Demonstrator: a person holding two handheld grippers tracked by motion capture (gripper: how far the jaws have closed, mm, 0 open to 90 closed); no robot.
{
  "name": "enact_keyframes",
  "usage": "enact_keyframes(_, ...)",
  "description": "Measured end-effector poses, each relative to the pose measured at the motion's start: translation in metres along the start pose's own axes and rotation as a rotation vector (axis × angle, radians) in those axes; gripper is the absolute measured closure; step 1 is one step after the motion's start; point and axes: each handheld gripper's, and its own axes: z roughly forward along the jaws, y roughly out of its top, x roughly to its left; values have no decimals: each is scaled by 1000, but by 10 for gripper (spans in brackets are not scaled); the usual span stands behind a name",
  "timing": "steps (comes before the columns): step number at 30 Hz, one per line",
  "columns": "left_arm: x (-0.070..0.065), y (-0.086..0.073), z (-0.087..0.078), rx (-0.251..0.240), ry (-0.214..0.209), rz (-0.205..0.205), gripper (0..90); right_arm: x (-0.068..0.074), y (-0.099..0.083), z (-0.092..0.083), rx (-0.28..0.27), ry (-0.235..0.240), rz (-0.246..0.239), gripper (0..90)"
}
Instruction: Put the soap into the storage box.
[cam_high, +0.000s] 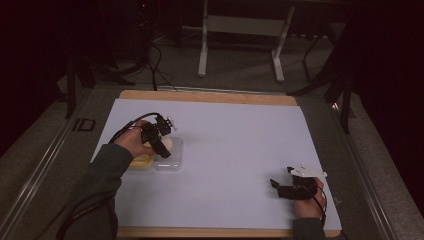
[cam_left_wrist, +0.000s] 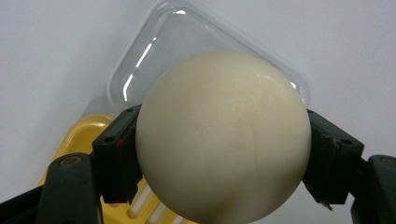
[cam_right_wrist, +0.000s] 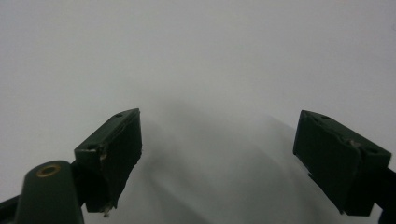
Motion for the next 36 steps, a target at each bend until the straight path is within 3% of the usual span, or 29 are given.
enact_keyframes(7,4,-4,0,8,18,-27,256,0,0,0,0,0,0,154)
enact_keyframes(15,12,-9,0,18,45,-102,256,0,0,0,1,-1,-1,154)
enact_keyframes(21,14,-13,3,20,54,-126,256,0,0,0,1,-2,-2,154)
enact_keyframes(28,19,-16,3,39,79,-182,256,1,0,0,1,-4,-4,154)
enact_keyframes(36,23,-20,4,51,92,-209,256,1,0,0,1,-5,-7,154)
